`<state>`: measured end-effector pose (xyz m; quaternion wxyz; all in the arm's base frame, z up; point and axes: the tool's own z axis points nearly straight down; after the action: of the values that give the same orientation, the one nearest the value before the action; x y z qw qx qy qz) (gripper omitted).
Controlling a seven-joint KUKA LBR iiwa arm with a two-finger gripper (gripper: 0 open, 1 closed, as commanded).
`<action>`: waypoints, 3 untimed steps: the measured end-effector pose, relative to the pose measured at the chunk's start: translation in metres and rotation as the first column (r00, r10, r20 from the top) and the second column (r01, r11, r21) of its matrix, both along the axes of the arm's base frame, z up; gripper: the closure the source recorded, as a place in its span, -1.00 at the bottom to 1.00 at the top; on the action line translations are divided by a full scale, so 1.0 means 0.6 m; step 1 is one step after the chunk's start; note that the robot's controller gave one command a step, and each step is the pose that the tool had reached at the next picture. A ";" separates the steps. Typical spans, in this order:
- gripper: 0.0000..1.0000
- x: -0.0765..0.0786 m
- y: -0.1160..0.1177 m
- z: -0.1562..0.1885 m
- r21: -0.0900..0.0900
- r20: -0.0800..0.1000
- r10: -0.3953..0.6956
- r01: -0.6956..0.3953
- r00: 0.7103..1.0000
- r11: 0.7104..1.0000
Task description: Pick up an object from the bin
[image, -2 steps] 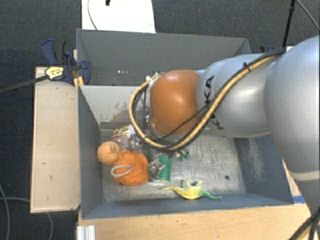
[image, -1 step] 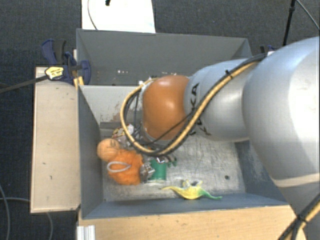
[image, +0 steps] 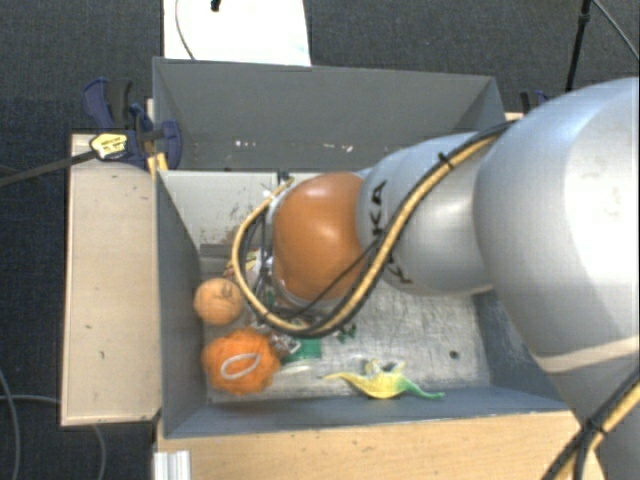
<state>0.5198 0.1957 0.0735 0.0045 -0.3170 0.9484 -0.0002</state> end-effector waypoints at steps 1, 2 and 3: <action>1.00 0.000 0.000 0.000 0.000 0.000 0.000 0.000 1.000 1.000; 1.00 -0.001 0.000 0.004 0.000 -0.002 0.000 0.000 1.000 1.000; 1.00 -0.001 0.000 0.017 0.000 -0.004 -0.001 0.001 1.000 1.000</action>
Offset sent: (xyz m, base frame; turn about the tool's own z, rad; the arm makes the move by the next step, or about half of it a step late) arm -0.0001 0.0000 0.0282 0.0000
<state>0.5194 0.1958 0.0836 0.0027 -0.3166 0.9486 0.0003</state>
